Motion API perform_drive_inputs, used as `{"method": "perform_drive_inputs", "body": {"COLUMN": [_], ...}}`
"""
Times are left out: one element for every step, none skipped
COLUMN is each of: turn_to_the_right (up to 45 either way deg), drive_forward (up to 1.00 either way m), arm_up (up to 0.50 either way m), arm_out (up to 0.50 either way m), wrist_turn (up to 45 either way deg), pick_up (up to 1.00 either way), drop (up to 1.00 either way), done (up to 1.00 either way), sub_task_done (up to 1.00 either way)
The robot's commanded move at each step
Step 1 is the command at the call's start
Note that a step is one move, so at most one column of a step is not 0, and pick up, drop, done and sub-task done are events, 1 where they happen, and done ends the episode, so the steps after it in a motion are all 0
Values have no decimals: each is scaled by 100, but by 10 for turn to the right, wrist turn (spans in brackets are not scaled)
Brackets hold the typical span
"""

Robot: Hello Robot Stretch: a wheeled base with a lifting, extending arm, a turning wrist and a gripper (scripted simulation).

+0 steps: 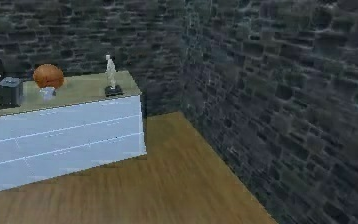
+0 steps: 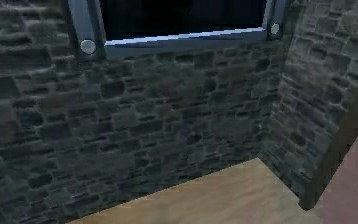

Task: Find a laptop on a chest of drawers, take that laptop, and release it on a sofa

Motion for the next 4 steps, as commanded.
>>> {"method": "perform_drive_inputs", "body": {"turn_to_the_right": [0,-180,0,-450], "drive_forward": [100,0,5,0], "arm_up": [0,0,0,0], "arm_out": [0,0,0,0], "wrist_turn": [0,0,0,0], "pick_up": [0,0,0,0], "drop": [0,0,0,0], "done": [0,0,0,0], "sub_task_done": [0,0,0,0]}}
